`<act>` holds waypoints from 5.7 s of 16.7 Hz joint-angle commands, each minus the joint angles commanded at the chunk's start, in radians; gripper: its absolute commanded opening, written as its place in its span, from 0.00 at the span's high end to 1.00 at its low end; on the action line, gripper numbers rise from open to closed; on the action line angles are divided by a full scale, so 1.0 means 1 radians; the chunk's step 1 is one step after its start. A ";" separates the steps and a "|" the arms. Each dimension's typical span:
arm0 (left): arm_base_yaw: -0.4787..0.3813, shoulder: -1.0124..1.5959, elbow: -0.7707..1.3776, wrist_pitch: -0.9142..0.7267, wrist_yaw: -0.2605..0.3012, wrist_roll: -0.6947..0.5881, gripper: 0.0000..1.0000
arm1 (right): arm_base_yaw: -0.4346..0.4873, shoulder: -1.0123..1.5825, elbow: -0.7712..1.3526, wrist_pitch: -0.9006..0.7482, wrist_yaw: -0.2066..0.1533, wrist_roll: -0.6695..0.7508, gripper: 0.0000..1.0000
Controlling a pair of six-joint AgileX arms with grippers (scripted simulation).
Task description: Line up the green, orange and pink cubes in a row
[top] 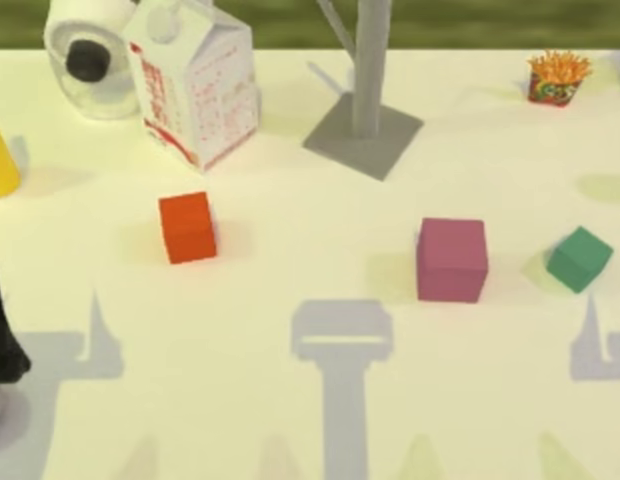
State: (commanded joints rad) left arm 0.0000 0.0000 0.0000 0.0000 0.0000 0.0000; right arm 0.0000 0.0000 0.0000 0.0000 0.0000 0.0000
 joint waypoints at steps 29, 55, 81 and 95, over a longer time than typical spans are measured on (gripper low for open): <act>0.000 0.000 0.000 0.000 0.000 0.000 0.00 | 0.131 2.058 1.579 -1.070 0.003 -0.570 0.00; 0.000 0.000 0.000 0.000 0.000 0.000 0.00 | 0.135 2.231 1.450 -0.789 0.003 -0.581 0.38; 0.000 0.000 0.000 0.000 0.000 0.000 0.00 | 0.143 2.098 1.590 -1.045 -0.011 -0.571 1.00; 0.000 0.000 0.000 0.000 0.000 0.000 0.00 | 0.341 2.036 1.522 -1.051 -0.003 -0.127 1.00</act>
State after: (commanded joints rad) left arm 0.0000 0.0000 0.0000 0.0000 0.0000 0.0000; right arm 0.3405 2.0363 1.5223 -1.0506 -0.0034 -0.1269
